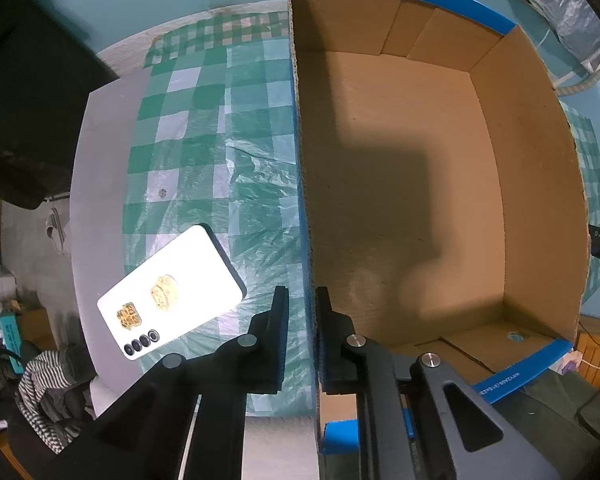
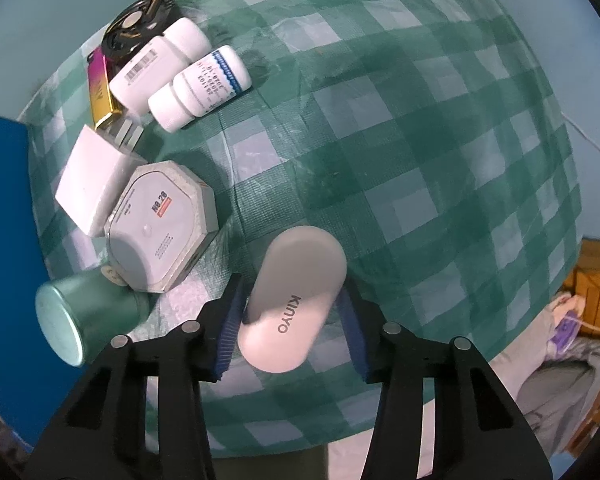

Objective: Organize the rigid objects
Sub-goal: 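Move the right tool to the white KINYO earbud case and grasp it, then carry the earbud case into the cardboard box and open the right tool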

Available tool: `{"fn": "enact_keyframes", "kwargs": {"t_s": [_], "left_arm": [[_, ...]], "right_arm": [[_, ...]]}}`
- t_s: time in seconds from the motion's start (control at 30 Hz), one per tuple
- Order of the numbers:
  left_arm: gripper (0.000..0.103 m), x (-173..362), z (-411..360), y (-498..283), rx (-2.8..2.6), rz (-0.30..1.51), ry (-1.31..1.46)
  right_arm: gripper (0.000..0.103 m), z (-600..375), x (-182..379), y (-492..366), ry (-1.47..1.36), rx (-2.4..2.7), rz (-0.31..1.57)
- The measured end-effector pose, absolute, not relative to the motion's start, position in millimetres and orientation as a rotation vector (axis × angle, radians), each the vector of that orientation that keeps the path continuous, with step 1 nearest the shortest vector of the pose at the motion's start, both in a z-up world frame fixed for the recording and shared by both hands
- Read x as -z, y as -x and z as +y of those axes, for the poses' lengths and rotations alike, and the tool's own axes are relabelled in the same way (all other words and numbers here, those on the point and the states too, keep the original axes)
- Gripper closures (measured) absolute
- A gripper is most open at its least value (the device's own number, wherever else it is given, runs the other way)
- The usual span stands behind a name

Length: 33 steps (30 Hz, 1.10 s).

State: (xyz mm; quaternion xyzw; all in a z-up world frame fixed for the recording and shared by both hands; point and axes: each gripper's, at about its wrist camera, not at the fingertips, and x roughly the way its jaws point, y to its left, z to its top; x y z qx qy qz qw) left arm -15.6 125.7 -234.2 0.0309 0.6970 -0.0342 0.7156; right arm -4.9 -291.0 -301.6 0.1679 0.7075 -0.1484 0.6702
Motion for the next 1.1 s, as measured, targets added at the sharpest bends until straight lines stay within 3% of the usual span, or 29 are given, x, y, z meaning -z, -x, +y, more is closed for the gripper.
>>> {"fn": "enact_keyframes", "kwargs": {"t_s": [0.07, 0.57, 1.1], "left_arm": [[0.092, 234.6, 125.0, 16.2, 0.081, 1.547, -0.063], [0.093, 233.3, 123.9, 16.8, 0.096, 1.548, -0.074], [0.093, 230.0, 120.1, 14.9, 0.110, 1.546, -0.087]], "right_arm": [[0.066, -283.5, 301.9, 6.0, -0.357, 0.326, 1.589], [0.067, -257.6, 280.0, 24.7, -0.249, 0.144, 1.554], [0.067, -243.6, 212.4, -14.7, -0.152, -0.016, 1.503]]}}
